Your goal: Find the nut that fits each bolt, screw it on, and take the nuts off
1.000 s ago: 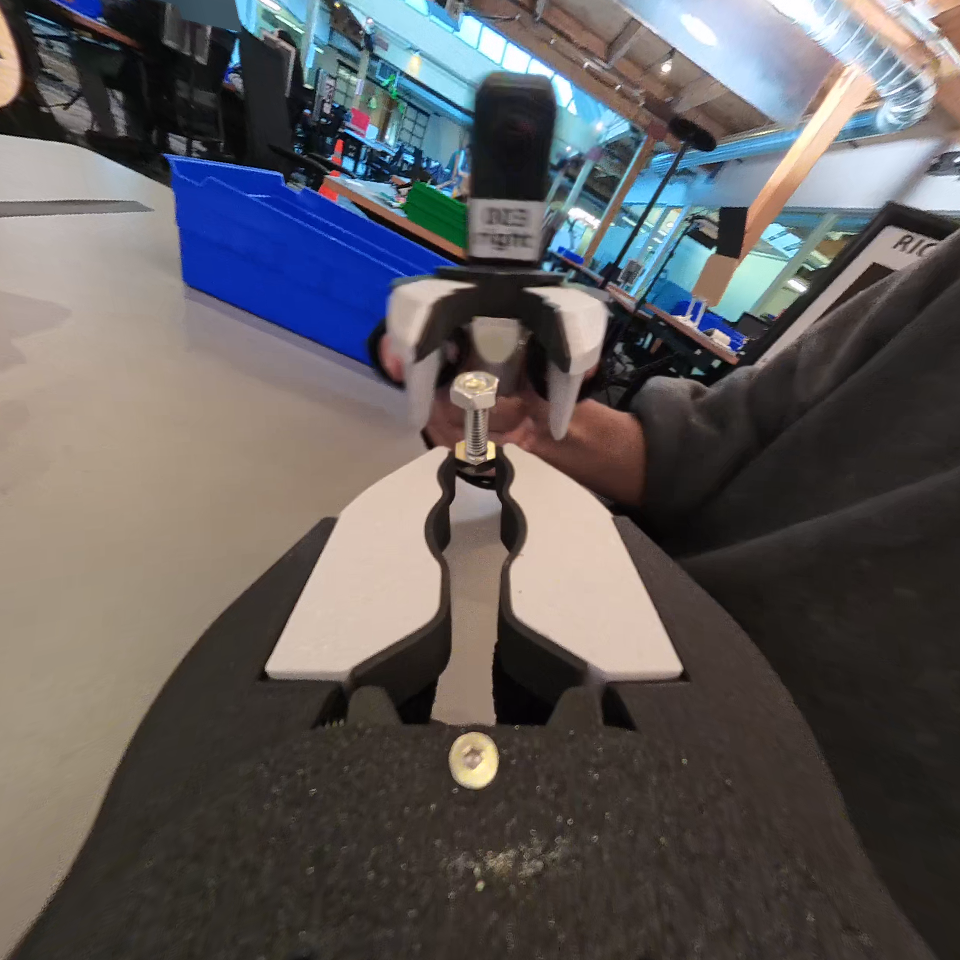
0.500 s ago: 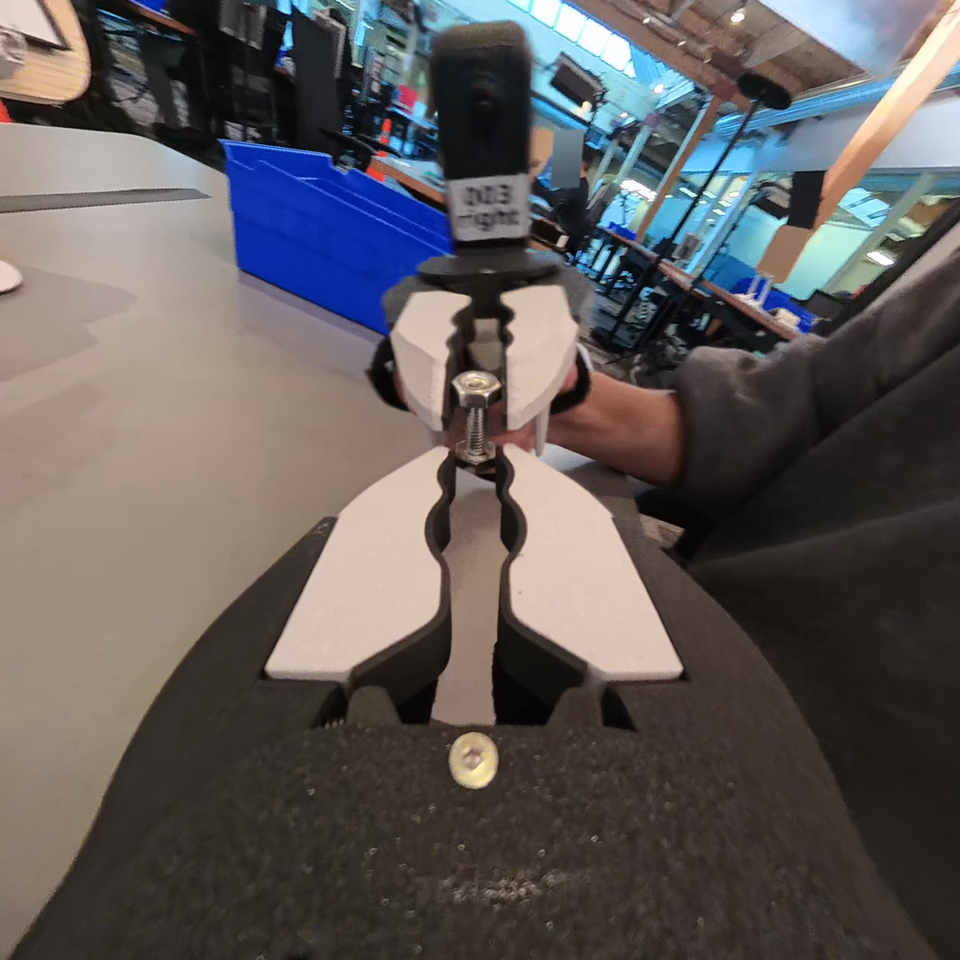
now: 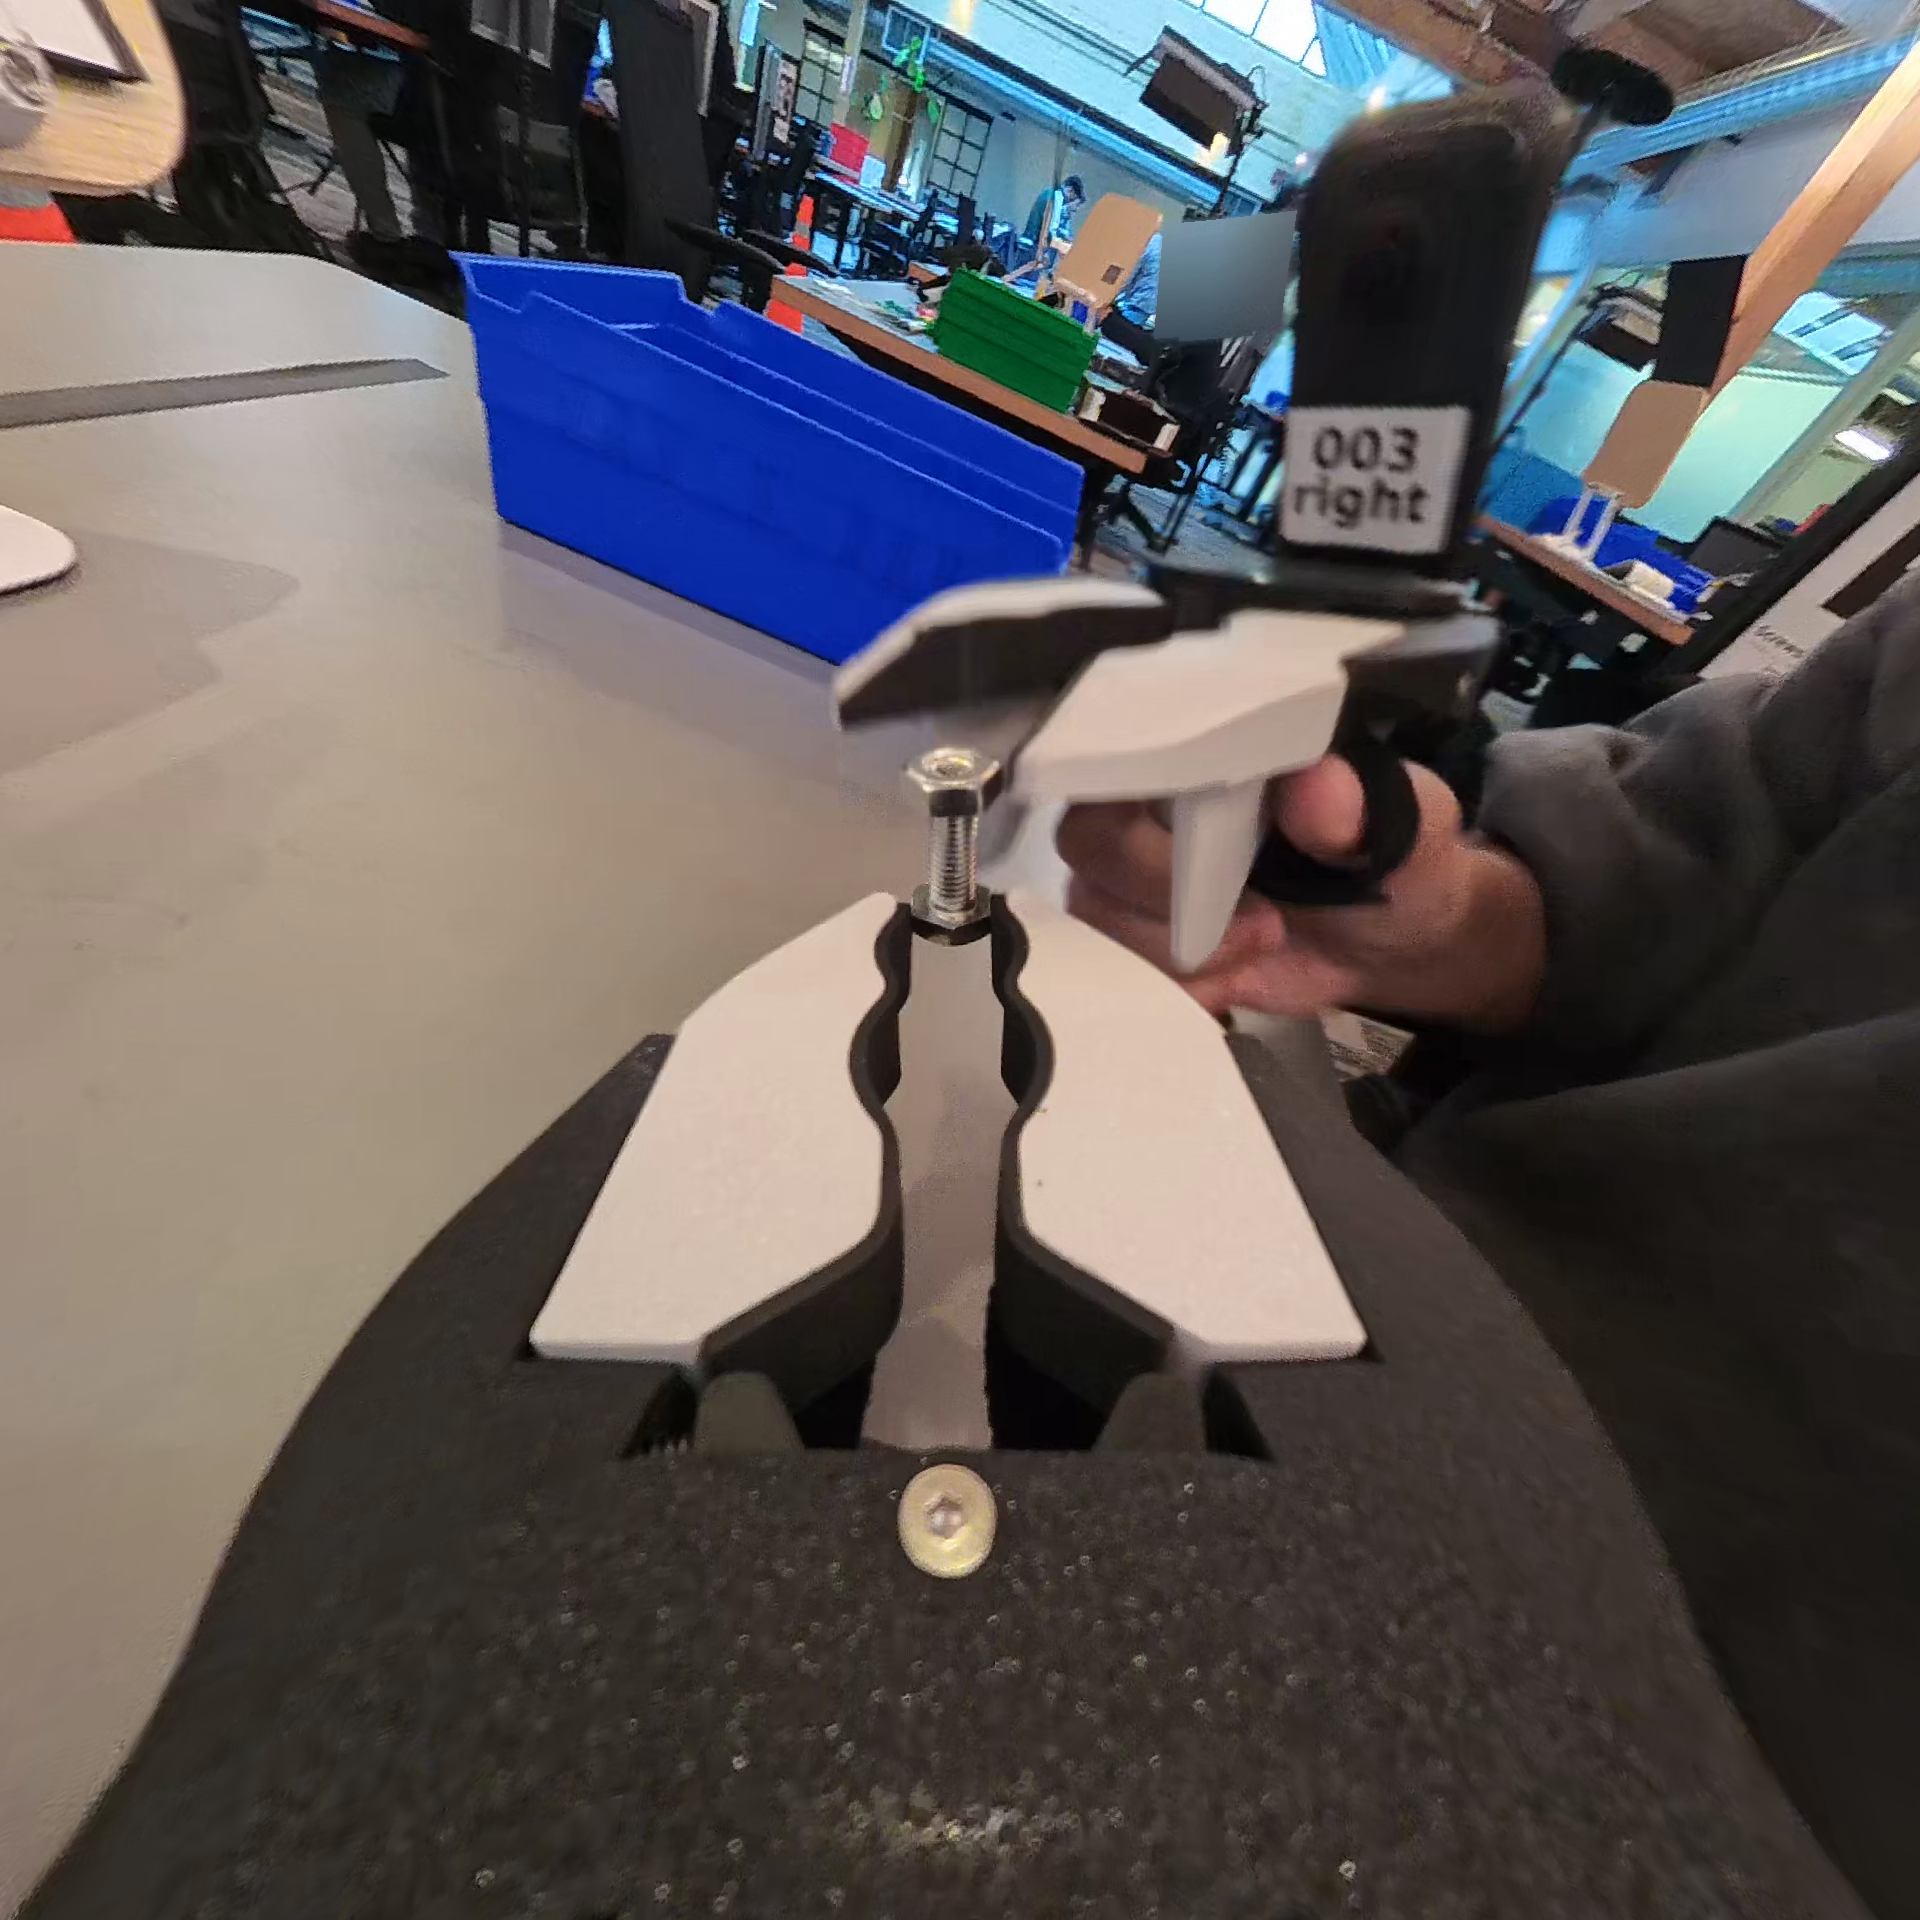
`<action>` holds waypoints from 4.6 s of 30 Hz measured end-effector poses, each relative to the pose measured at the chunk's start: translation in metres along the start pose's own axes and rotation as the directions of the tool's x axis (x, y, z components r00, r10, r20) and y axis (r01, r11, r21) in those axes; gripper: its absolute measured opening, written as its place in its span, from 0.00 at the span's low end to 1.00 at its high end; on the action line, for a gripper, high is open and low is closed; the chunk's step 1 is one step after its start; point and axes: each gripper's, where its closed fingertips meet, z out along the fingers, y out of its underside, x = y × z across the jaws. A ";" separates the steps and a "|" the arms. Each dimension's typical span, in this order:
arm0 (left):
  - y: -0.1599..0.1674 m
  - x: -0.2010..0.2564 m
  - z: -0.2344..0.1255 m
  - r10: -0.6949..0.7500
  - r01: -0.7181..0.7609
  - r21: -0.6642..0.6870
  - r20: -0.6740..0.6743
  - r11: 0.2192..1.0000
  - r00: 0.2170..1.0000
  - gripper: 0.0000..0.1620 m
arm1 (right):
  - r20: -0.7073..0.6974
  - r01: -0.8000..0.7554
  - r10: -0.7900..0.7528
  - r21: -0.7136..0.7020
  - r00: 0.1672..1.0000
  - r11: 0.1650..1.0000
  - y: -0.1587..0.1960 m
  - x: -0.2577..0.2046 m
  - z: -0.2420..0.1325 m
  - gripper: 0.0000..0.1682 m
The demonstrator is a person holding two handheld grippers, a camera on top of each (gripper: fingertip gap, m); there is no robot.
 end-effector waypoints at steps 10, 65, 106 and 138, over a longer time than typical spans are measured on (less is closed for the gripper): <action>-0.010 0.033 -0.005 -0.080 0.095 0.046 -0.248 0.994 0.965 0.08 | 0.753 -0.028 0.259 -0.304 0.605 0.952 -0.004 -0.024 -0.023 0.23; 0.004 -0.012 0.001 0.058 -0.056 -0.023 0.093 0.998 0.994 0.09 | 0.026 -0.112 0.116 -0.117 0.993 0.987 0.021 0.004 0.003 0.09; 0.008 -0.002 0.004 0.009 -0.008 -0.041 0.012 0.999 1.000 0.09 | -0.127 -0.005 -0.004 -0.064 0.992 0.998 0.021 0.006 -0.005 0.09; -0.024 -0.039 0.002 0.088 -0.094 0.016 0.236 0.995 0.968 0.08 | 0.231 0.096 -0.066 -0.119 0.971 0.988 0.000 0.025 0.016 0.05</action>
